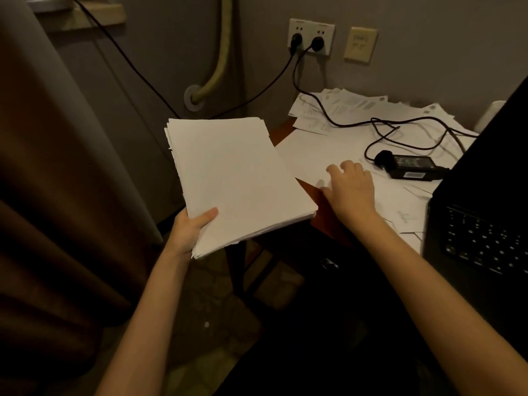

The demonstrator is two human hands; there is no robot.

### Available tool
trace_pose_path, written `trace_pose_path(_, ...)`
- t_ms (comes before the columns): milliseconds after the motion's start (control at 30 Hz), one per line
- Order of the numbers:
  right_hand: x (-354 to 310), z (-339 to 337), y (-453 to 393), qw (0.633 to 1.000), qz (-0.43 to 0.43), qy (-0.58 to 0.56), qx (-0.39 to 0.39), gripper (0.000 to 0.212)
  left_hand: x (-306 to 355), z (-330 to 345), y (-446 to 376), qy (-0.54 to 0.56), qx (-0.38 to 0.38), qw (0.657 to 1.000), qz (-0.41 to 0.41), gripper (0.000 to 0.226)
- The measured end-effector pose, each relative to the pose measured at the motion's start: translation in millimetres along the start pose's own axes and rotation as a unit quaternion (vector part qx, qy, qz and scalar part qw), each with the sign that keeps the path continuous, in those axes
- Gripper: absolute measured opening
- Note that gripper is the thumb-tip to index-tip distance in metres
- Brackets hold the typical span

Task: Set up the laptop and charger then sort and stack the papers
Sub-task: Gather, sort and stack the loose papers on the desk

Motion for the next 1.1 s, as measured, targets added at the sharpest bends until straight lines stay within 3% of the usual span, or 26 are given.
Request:
trace_pose_path(100,-2,0,-3,0.997,-0.042,0.065,-0.027,0.032,3,-2,-2,0.012,0.023,1.000,-0.006,0.033)
trace_pose_path(300,-5,6,-3,0.995,0.045,0.047,-0.071,0.031,2,-3,4,0.034,0.025,0.999,-0.021,0.027)
trace_pose_path(400,11,5,-8,0.996,0.067,0.047,-0.037,0.022,0,-2,9,0.033,0.015,0.999,-0.022,0.026)
trace_pose_path(600,32,-23,-23,0.990,0.138,-0.028,0.012,0.026,-2,3,16,0.037,0.024,0.999,-0.008,0.029)
trace_pose_path(733,9,-64,-25,0.991,0.102,-0.018,0.082,0.021,1,17,18,0.039,0.023,0.999,0.008,0.030)
trace_pose_path(800,-14,-80,-22,0.993,0.086,-0.024,0.081,0.021,3,25,18,0.037,0.015,0.999,0.013,0.030)
trace_pose_path(900,-55,-78,-20,0.988,0.076,-0.135,-0.031,0.021,4,33,21,0.033,0.001,0.999,0.006,0.033)
trace_pose_path(967,-81,-66,-21,0.953,0.074,-0.260,-0.138,0.023,5,36,24,0.023,-0.007,1.000,-0.004,0.036)
trace_pose_path(1100,-126,-46,-9,0.886,0.069,-0.357,-0.288,0.026,6,36,26,-0.001,-0.009,1.000,-0.013,0.037)
Point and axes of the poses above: each hand's wrist, its own y-axis away from the middle knuckle, its own z-axis out of the palm, x = y × z, the point moved 2 cm from there along -y, towards the middle knuckle, and after that the axes turned 1 degree about -y, right-handed, at the moved point
